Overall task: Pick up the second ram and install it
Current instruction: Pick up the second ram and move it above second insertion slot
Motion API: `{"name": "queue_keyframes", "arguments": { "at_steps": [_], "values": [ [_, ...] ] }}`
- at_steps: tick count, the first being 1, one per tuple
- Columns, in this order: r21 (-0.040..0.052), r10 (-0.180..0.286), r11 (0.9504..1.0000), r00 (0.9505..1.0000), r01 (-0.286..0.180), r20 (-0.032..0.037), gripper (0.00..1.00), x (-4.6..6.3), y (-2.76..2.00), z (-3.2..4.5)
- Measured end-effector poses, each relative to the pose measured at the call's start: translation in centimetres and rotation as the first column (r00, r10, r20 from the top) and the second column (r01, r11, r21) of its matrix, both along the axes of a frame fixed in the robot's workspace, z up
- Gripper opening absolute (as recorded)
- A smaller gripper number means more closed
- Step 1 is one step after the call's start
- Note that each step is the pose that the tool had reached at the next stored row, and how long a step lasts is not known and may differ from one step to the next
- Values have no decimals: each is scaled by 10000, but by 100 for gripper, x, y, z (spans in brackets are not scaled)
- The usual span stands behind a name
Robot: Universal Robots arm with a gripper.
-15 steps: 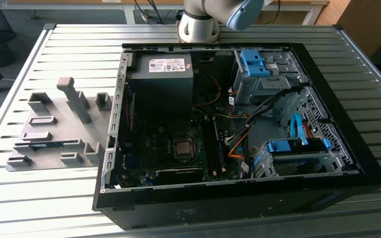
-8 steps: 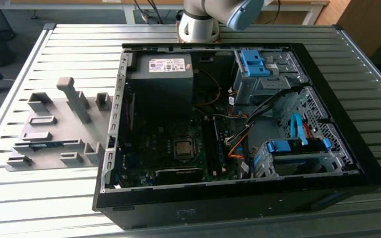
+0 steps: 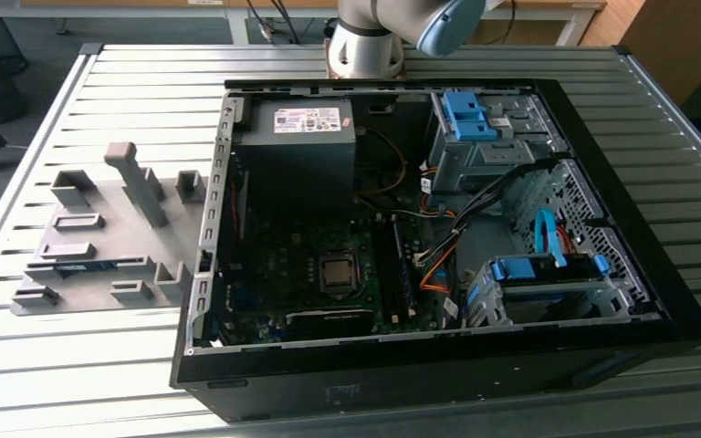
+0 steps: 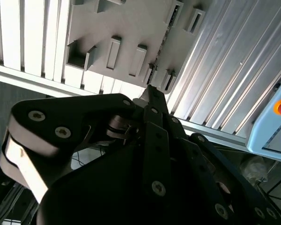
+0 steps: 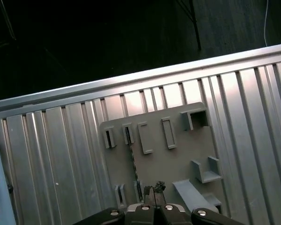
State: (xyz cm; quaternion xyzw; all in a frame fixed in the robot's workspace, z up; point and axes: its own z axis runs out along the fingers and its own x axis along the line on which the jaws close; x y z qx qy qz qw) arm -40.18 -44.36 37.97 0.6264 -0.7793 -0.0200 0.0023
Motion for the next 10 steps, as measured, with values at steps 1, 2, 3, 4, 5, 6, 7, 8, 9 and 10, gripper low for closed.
{"name": "queue_keyframes", "arguments": {
  "at_steps": [1, 2, 3, 4, 5, 6, 7, 8, 9, 10],
  "values": [
    [0, 55, 10000, 10000, -55, 1, 11, 0, 0, 0],
    [0, 173, 9999, 9999, -173, 1, 11, 0, 0, -1],
    [0, 330, 9995, 9995, -330, 1, 11, -1, 0, -3],
    [1, 498, 9988, 9988, -498, 2, 11, -1, 0, -5],
    [0, 668, 9978, 9978, -668, 2, 11, -1, 0, -7],
    [0, 835, 9965, 9965, -835, 1, 11, -1, 0, -9],
    [0, 1007, 9949, 9949, -1007, 1, 11, -1, 0, -11],
    [0, 1155, 9933, 9933, -1155, 1, 11, -1, 0, -14],
    [0, 1302, 9915, 9915, -1302, 1, 11, -1, 0, -16],
    [0, 1440, 9896, 9896, -1440, 1, 11, -1, 0, -20]
  ]
}}
